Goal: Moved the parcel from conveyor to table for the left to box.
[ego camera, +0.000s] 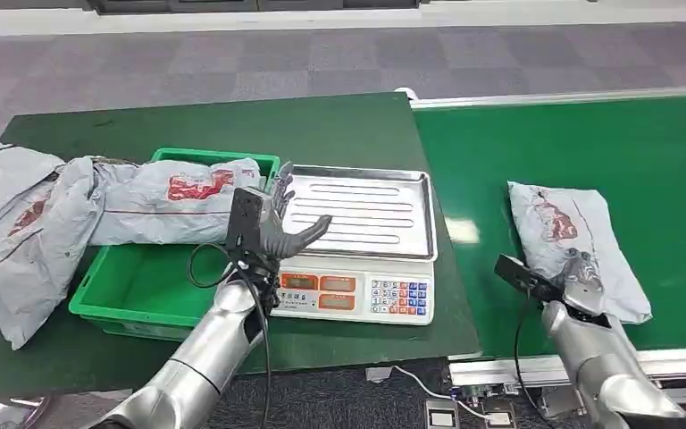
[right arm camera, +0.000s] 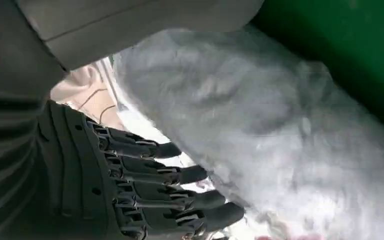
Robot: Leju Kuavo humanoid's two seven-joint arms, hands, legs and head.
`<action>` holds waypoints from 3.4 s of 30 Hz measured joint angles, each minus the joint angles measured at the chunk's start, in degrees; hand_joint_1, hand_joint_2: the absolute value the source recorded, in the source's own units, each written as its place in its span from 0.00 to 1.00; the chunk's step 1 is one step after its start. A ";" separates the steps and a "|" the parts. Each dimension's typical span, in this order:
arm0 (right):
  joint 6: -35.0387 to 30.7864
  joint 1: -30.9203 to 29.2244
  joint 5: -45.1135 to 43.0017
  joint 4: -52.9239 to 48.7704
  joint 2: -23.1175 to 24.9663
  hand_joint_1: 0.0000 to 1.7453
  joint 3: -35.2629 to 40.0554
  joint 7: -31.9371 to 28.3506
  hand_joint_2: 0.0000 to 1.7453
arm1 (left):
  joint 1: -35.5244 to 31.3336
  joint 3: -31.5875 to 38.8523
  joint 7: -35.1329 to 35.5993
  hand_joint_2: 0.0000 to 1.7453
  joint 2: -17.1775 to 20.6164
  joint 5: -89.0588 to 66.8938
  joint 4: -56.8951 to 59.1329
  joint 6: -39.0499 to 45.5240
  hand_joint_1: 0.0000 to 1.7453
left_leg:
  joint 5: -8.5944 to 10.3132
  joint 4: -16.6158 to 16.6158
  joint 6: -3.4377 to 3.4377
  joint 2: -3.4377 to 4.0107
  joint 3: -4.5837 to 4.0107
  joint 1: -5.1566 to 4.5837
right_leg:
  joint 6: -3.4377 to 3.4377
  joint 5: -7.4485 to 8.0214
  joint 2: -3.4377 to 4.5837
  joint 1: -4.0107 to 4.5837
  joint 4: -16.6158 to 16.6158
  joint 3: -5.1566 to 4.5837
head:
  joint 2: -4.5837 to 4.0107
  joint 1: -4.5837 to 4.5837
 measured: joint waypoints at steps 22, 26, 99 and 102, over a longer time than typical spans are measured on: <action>4.63 -1.53 6.12 1.42 -1.09 1.00 5.81 0.41 1.00 | 1.38 3.30 -1.33 1.00 -0.02 1.46 -1.42 0.07 0.00 | 0.00 0.00 0.01 -0.01 0.01 0.00 | 0.03 -0.02 -0.03 0.00 0.00 0.01 | 0.00 0.00; 4.30 -1.93 5.01 1.18 -1.09 1.00 5.84 0.57 1.00 | 1.48 3.30 -1.33 1.00 -0.04 1.44 -1.55 -0.04 0.00 | 0.00 0.01 0.01 -0.01 0.00 0.00 | 0.03 -0.02 -0.03 0.00 0.00 0.03 | 0.00 0.00; -10.93 -5.28 -11.13 -30.99 12.09 1.00 27.87 -12.22 1.00 | -4.62 2.47 -1.11 1.00 -1.27 -6.88 2.56 4.22 0.00 | 0.08 -0.02 -0.07 0.05 -0.15 0.05 | -0.02 -0.02 0.09 0.05 0.07 -0.25 | 0.00 -0.02; -3.18 -4.78 -14.94 -29.77 13.66 1.00 30.12 -13.21 1.00 | -4.98 2.27 -0.59 1.00 -1.27 -6.43 2.60 4.22 0.00 | 0.08 -0.03 -0.07 0.04 -0.15 0.08 | -0.04 -0.04 0.09 0.06 0.08 -0.25 | 0.00 0.00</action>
